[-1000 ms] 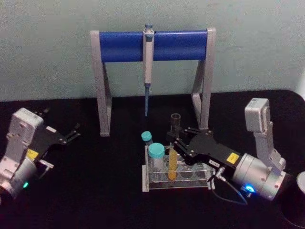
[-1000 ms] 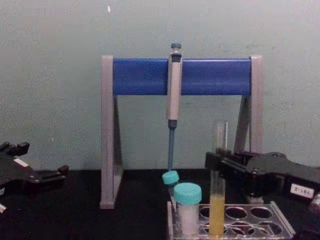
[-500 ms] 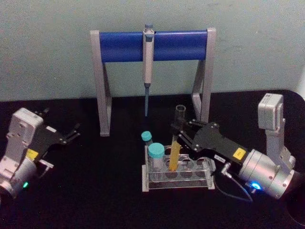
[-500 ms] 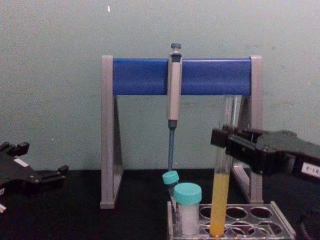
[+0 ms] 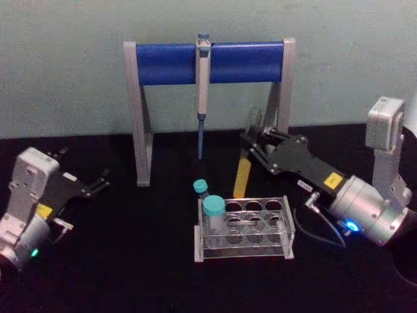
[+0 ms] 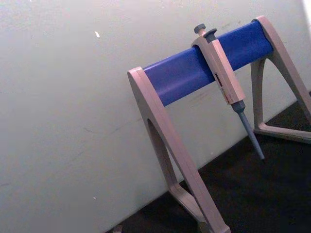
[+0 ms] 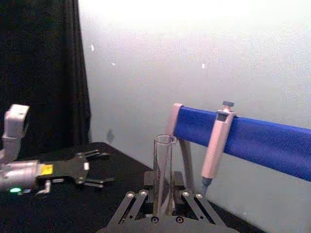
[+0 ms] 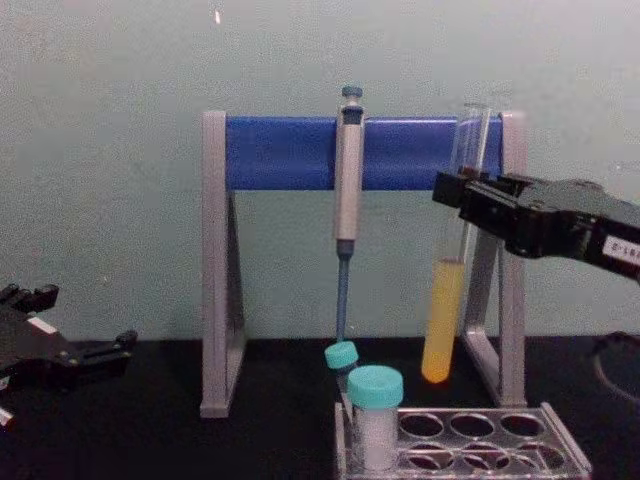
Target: Pick up the test tube from the test tube rack, shake it, then place it back into the test tube rack.
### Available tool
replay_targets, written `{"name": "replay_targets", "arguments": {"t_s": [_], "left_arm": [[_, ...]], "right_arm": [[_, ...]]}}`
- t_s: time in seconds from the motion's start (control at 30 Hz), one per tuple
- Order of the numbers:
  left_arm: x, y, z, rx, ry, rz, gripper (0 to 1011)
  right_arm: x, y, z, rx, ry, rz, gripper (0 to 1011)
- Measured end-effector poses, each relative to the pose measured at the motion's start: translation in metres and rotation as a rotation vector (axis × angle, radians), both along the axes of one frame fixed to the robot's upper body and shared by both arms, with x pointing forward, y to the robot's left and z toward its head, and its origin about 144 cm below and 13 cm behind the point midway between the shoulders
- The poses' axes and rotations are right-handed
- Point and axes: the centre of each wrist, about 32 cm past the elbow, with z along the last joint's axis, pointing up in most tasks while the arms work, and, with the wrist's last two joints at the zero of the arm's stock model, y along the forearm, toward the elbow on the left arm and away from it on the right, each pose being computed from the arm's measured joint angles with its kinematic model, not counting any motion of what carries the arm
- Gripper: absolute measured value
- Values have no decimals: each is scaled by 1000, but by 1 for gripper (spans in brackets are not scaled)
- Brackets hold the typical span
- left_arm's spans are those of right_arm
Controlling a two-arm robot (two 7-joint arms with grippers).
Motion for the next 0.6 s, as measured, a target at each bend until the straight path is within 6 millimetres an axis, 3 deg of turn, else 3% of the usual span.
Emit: {"name": "replay_targets", "arguments": {"t_s": [0.6], "left_arm": [[0, 0, 0, 0, 0, 0, 1001]], "right_arm": [[8, -1, 1, -26, -2, -88, 232]]}}
